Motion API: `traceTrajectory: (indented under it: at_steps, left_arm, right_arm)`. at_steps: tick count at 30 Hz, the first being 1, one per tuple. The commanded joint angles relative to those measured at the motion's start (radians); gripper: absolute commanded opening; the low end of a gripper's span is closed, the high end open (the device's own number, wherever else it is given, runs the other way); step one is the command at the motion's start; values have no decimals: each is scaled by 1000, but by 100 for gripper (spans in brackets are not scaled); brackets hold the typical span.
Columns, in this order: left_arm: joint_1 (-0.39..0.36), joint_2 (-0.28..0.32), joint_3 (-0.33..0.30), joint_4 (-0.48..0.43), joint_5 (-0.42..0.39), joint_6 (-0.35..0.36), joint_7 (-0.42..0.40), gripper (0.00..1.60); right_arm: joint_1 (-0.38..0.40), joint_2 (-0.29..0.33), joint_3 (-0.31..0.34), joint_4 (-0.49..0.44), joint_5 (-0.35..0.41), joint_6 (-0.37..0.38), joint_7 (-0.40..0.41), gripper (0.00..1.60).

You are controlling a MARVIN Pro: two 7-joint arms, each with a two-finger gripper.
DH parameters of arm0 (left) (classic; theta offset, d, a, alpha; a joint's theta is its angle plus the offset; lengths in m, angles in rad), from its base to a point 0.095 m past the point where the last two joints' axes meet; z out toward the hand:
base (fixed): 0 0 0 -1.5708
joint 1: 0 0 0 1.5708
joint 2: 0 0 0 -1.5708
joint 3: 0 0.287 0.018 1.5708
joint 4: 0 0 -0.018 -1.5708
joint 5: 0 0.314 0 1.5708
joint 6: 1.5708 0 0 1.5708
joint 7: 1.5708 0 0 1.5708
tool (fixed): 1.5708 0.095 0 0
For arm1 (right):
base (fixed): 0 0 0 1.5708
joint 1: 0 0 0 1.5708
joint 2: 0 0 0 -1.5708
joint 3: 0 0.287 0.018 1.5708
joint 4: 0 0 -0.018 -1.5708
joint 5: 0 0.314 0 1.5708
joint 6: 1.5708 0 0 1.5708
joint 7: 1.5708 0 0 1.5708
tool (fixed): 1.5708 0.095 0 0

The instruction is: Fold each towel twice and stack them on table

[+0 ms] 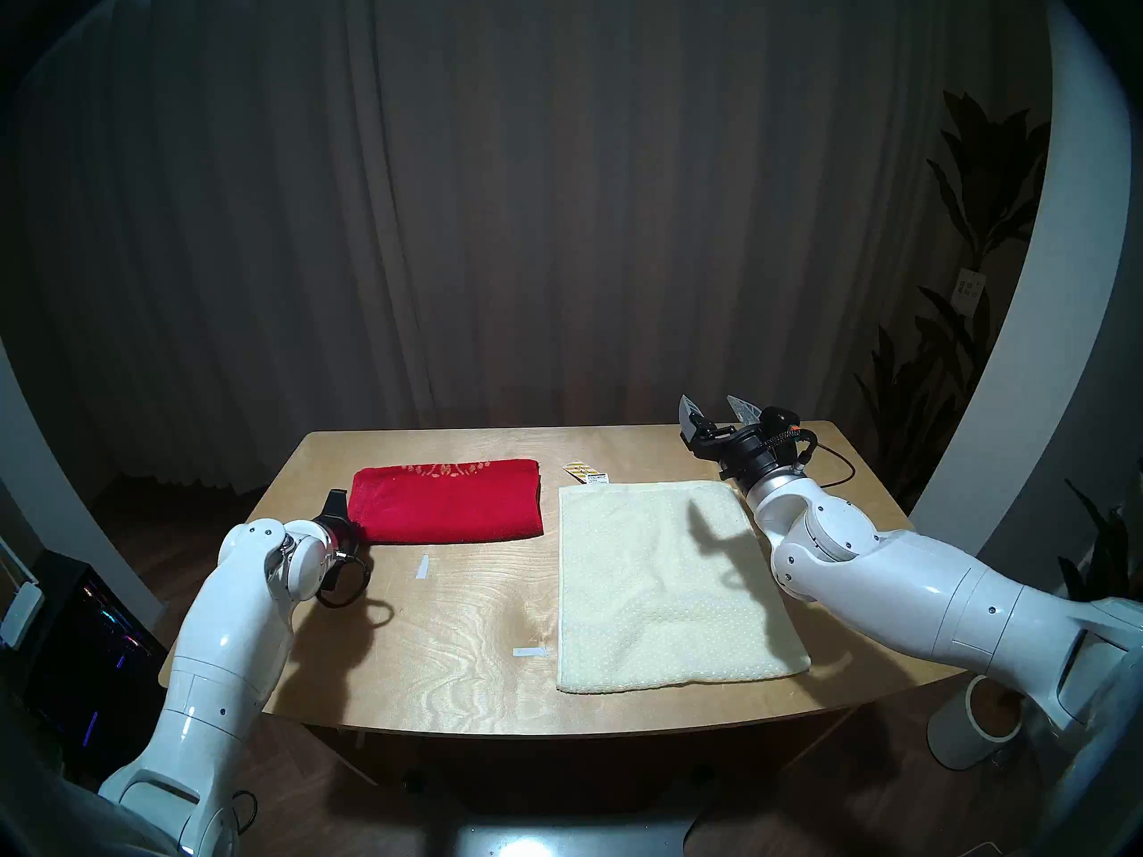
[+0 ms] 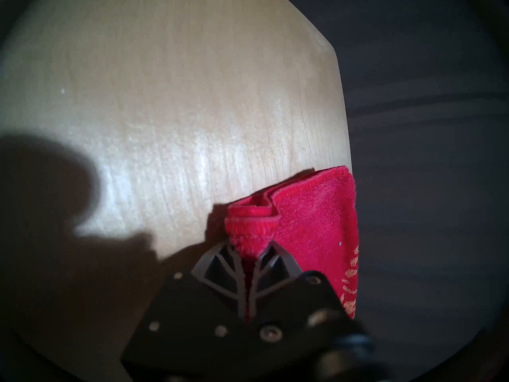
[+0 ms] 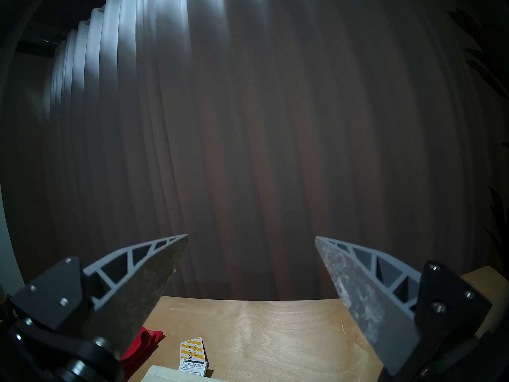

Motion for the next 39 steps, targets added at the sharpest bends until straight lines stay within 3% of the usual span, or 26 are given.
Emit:
traceTrajectory:
  at_steps: [1, 19, 28, 39]
  left_arm:
    - [18, 30, -13, -33, 17, 1, -22, 0]
    - [-32, 62, 3, -13, 73, 17, -61, 0]
    - [-11, 63, 33, -81, 113, 19, -74, 0]
    - [25, 77, 119, -177, 242, -31, -109, 0]
  right_arm:
    - [4, -7, 7, -16, 4, -9, -4, 160]
    - [-19, 22, 2, -45, 18, -23, -19, 160]
    - [-23, 32, 0, -47, 24, -33, -25, 160]
    - [-32, 42, 0, -47, 39, -53, -25, 160]
